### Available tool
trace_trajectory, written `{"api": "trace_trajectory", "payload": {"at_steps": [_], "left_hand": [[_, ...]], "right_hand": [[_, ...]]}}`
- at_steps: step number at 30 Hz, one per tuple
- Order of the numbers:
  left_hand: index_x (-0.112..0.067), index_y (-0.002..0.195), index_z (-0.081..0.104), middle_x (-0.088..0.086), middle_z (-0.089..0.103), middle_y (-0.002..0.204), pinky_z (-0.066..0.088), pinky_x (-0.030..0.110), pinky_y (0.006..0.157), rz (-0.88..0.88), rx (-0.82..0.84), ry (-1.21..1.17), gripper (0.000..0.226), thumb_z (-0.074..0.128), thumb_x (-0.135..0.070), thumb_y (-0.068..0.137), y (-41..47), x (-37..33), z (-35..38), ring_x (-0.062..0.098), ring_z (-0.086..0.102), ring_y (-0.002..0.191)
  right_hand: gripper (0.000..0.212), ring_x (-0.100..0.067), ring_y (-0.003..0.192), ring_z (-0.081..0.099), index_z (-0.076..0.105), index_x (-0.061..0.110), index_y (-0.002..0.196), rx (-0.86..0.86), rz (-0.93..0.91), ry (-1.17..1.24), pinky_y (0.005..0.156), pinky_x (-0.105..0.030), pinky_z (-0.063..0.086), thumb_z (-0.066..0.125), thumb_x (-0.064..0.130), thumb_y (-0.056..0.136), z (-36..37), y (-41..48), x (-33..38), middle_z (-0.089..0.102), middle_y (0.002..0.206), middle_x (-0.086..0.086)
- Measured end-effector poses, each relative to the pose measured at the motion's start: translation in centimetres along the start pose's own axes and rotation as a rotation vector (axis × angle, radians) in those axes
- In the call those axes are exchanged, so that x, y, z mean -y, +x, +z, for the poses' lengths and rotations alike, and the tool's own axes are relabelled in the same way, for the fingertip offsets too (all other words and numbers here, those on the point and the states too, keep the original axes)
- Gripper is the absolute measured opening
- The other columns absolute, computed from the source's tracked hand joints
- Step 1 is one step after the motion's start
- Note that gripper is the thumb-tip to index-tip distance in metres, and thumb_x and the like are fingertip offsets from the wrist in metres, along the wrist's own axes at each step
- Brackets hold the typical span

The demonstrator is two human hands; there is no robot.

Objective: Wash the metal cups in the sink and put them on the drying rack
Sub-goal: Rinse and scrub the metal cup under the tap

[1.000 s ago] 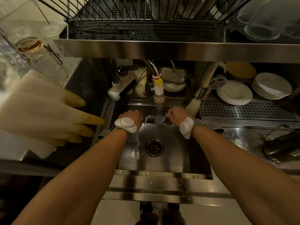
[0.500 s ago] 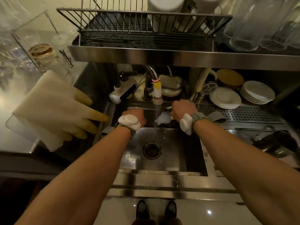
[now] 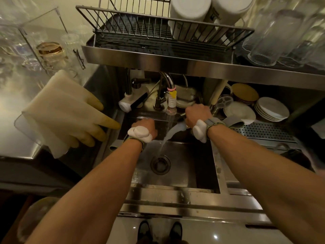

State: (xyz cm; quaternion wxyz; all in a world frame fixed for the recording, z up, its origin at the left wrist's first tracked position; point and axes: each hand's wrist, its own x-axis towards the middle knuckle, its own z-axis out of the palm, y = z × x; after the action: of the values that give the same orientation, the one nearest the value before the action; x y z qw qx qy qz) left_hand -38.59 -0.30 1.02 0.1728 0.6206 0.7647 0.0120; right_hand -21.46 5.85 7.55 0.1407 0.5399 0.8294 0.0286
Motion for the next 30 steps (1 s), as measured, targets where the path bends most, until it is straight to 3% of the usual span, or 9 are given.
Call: {"api": "trace_trajectory", "payload": {"at_steps": [4,7,11,16,19,21,25,28,30], "left_hand": [[-0.016,0.118,0.064,0.014,0.061,0.122,0.049,0.038,0.084,0.029,0.086,-0.09,0.038,0.054,-0.04,0.09,0.1,-0.3,0.5,0.036,0.061,0.107],[-0.008,0.101,0.072,0.015,0.069,0.106,0.05,0.037,0.083,0.051,0.203,-0.298,0.037,0.05,-0.037,0.094,0.6,-1.2,1.5,0.033,0.065,0.099],[0.003,0.102,0.07,0.023,0.069,0.107,0.051,0.04,0.094,-0.142,0.224,-0.763,0.049,0.043,-0.037,0.099,1.6,-3.2,3.5,0.035,0.065,0.104],[0.005,0.123,0.058,0.022,0.061,0.125,0.047,0.038,0.094,-0.463,0.105,-0.956,0.053,0.048,-0.04,0.096,3.3,-5.5,4.3,0.035,0.058,0.116],[0.004,0.117,0.062,0.02,0.064,0.121,0.052,0.041,0.093,-0.516,0.125,-1.053,0.037,0.054,-0.024,0.094,3.6,-5.6,4.5,0.033,0.063,0.11],[0.005,0.117,0.062,0.022,0.065,0.12,0.055,0.04,0.081,-0.507,0.157,-1.11,0.033,0.053,-0.018,0.094,3.7,-5.7,4.8,0.031,0.064,0.107],[0.0,0.105,0.067,0.009,0.061,0.071,0.042,0.023,0.048,-0.46,0.145,-1.034,0.022,0.053,-0.013,0.094,2.8,-5.1,5.6,0.016,0.052,0.059],[-0.007,0.071,0.068,0.0,0.059,0.059,0.038,0.023,0.052,-0.336,0.042,-0.975,0.03,0.052,-0.015,0.096,2.1,-2.7,7.0,0.012,0.048,0.055],[-0.017,0.064,0.064,-0.003,0.06,0.057,0.038,0.026,0.059,-0.263,0.019,-0.966,0.035,0.051,-0.016,0.097,2.1,-2.0,7.1,0.012,0.05,0.056]], "right_hand": [[0.028,-0.033,0.102,0.061,0.062,0.006,0.108,0.102,0.125,0.243,0.074,-0.035,0.043,0.054,0.028,0.093,2.1,0.5,-0.2,0.063,0.112,-0.015],[0.033,-0.036,0.104,0.06,0.064,0.003,0.107,0.144,0.217,0.539,0.075,-0.035,0.043,0.046,0.029,0.097,5.2,1.2,0.3,0.064,0.112,-0.018],[0.037,-0.04,0.111,0.058,0.064,-0.005,0.11,0.182,0.275,0.959,0.09,-0.041,0.046,0.043,0.022,0.097,7.9,1.6,2.5,0.064,0.114,-0.025],[0.022,-0.033,0.09,0.062,0.07,-0.001,0.089,0.202,0.204,1.205,0.075,-0.037,0.046,0.052,0.011,0.091,9.3,1.9,3.9,0.063,0.089,-0.017],[0.017,-0.025,0.08,0.062,0.072,-0.004,0.089,0.133,0.149,1.235,0.076,-0.037,0.052,0.057,0.004,0.085,9.8,1.7,3.2,0.069,0.087,-0.02],[0.013,-0.024,0.085,0.067,0.074,0.001,0.089,0.178,0.08,1.229,0.085,-0.038,0.055,0.066,0.008,0.083,10.3,1.6,2.1,0.073,0.093,-0.018],[0.024,-0.022,0.093,0.068,0.076,0.006,0.091,0.254,0.056,1.152,0.087,-0.035,0.054,0.073,0.027,0.08,11.3,1.6,-0.7,0.074,0.096,-0.01],[0.028,-0.02,0.094,0.066,0.075,0.008,0.094,0.286,0.057,1.137,0.09,-0.037,0.053,0.07,0.033,0.083,12.4,1.2,-2.1,0.072,0.099,-0.006],[0.027,-0.022,0.095,0.066,0.074,0.01,0.095,0.298,0.05,1.107,0.091,-0.038,0.053,0.067,0.033,0.086,13.1,0.8,-2.7,0.072,0.101,-0.007]]}}
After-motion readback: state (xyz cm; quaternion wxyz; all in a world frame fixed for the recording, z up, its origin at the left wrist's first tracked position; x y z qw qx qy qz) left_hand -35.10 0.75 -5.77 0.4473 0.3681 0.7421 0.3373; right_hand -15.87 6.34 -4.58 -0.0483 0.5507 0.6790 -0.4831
